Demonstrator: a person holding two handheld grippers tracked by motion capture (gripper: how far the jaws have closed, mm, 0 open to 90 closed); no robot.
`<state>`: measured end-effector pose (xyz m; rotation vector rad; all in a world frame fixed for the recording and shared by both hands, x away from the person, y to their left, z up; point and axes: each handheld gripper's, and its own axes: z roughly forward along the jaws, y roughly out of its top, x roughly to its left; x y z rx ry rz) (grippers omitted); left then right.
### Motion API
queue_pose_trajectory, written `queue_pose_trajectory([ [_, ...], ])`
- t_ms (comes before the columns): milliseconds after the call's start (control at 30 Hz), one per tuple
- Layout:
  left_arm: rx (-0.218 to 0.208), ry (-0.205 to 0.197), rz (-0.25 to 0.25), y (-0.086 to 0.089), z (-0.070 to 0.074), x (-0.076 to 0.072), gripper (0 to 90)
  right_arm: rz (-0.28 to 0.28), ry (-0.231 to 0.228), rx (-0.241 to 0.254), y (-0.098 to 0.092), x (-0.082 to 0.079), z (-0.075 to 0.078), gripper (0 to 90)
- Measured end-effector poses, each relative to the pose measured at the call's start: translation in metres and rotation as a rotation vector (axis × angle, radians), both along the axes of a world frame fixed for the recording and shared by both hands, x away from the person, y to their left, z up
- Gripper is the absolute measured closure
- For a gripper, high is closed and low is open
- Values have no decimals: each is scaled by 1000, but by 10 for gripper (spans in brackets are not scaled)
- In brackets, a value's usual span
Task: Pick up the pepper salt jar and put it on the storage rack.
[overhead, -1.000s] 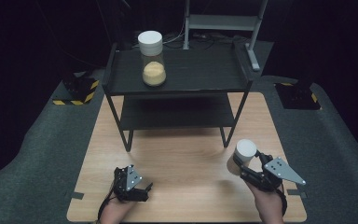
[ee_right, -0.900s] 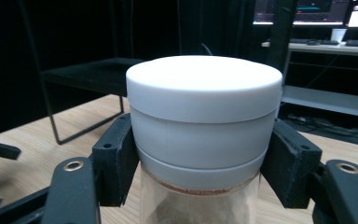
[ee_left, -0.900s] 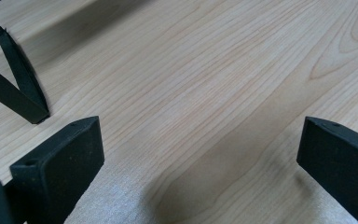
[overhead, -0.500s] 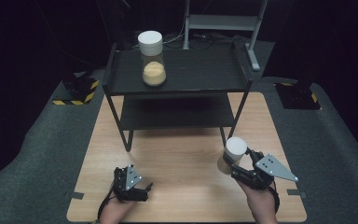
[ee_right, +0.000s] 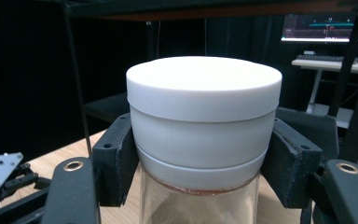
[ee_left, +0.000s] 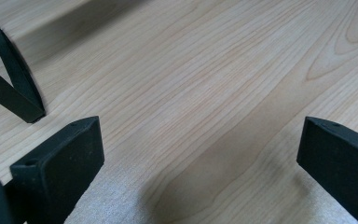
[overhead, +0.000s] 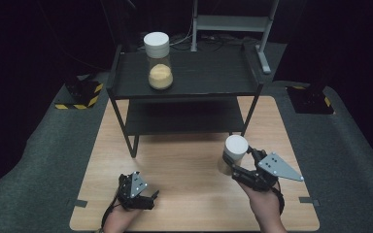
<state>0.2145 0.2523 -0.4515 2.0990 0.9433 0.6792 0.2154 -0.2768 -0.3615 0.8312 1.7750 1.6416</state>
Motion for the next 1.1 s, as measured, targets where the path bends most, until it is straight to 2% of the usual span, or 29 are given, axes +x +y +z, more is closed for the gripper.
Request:
queue_pose_trajectory([
  [367, 0, 4, -4, 1, 1, 1, 9, 18, -37, 5, 12, 6, 31, 343],
  [500, -3, 2, -4, 1, 0, 1, 9, 24, -39, 14, 15, 10, 40, 343],
  [867, -10, 2, -4, 2, 0, 0, 9, 26, -61, 1, 26, 18, 63, 343],
  [1100, -13, 1, -6, 3, 0, 0, 9, 31, -75, 22, 30, 23, 75, 343],
])
